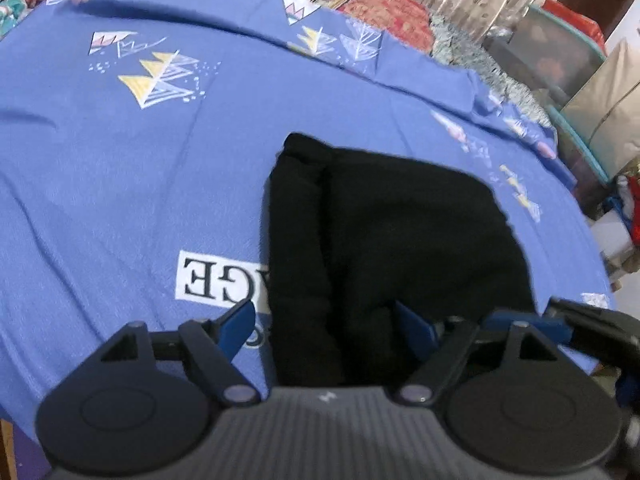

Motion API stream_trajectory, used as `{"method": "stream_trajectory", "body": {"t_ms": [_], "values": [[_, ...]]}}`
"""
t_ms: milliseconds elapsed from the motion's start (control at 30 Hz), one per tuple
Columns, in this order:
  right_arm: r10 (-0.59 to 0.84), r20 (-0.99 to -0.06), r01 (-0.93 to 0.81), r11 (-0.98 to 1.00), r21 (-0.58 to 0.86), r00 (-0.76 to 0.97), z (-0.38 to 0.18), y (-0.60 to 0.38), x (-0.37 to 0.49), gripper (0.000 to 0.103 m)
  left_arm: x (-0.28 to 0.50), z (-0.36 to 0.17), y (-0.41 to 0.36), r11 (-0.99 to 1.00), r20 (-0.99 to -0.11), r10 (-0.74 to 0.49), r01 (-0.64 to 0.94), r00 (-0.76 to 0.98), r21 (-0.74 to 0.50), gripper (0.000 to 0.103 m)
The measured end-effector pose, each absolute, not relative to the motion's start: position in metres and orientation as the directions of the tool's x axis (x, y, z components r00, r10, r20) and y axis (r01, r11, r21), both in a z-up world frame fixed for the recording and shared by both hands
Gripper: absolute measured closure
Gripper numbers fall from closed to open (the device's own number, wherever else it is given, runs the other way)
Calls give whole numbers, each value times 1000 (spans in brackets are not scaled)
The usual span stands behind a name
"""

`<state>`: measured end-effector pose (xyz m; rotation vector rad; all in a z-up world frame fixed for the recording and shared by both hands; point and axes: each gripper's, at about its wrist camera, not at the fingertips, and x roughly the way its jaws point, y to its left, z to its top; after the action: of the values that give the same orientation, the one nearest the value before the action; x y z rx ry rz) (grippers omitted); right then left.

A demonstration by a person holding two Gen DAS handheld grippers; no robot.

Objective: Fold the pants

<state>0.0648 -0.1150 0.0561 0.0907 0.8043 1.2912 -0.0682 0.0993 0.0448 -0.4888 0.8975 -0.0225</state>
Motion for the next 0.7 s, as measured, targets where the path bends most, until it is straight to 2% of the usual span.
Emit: {"method": "stream_trajectory", "body": {"t_ms": [100,267,333,433,533,700], "values": [[877,-462,-790,373,487,129,60,-136,74,27,-70,57,98,874,-708,-253,-158,660,-459,19],[872,-441,-711,447,543,212,55,-175,85,28,-72,62,88,902,-712,-239,-121,661,-415,16],[859,-452,-671,484,562,240,47,-181,89,29,-73,52,83,918,-746,-218,-127,629,-375,16],[822,-507,-600,550,582,262,31,-183,97,41,-81,34,83,916,-761,-214,-145,612,-374,9],[798,-543,-574,581,576,262,19,-178,98,41,-86,22,89,890,-751,-231,-177,619,-420,5],[775,-564,-618,598,510,285,20,-167,88,40,-84,22,88,895,-750,-223,-174,622,-411,4]]}}
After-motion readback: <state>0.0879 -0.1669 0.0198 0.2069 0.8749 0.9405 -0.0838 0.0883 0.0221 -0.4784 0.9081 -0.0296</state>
